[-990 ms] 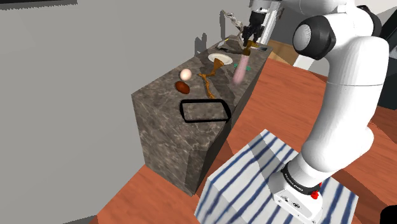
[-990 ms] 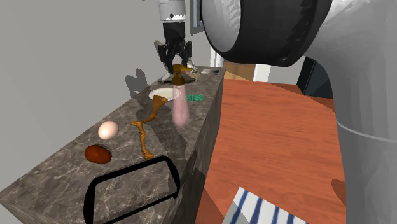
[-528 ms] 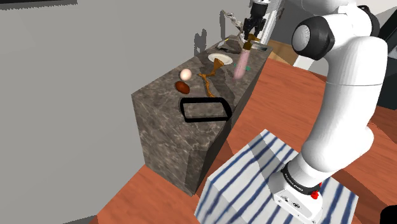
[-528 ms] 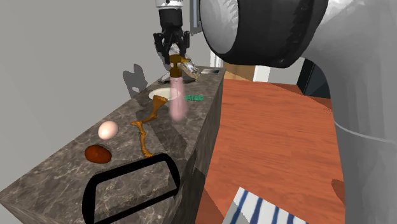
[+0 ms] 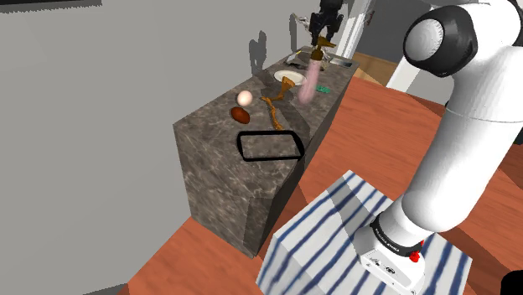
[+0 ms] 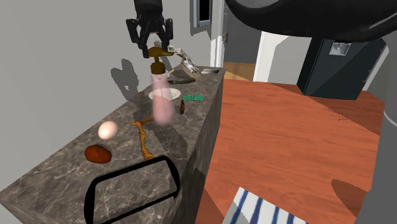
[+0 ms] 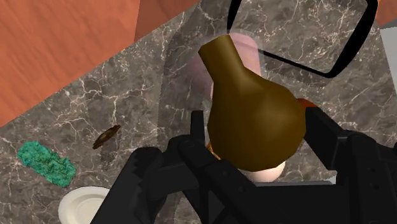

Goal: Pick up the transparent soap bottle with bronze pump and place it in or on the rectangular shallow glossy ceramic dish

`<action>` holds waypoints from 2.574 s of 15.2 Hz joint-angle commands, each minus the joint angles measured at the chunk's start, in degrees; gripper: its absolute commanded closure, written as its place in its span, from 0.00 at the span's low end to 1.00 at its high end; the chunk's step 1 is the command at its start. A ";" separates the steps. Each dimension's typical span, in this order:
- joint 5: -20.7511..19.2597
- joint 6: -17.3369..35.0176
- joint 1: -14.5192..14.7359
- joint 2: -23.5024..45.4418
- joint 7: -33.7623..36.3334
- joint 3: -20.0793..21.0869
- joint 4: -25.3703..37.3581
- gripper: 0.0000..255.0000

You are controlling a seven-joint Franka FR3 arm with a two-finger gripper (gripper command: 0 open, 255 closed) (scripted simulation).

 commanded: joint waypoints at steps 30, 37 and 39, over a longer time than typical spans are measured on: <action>-3.43 2.96 14.50 -11.91 21.05 7.62 -14.13 1.00; -3.73 8.91 14.69 -13.50 21.19 7.74 -21.65 1.00; -3.79 10.54 14.73 -13.80 21.22 7.76 -23.57 1.00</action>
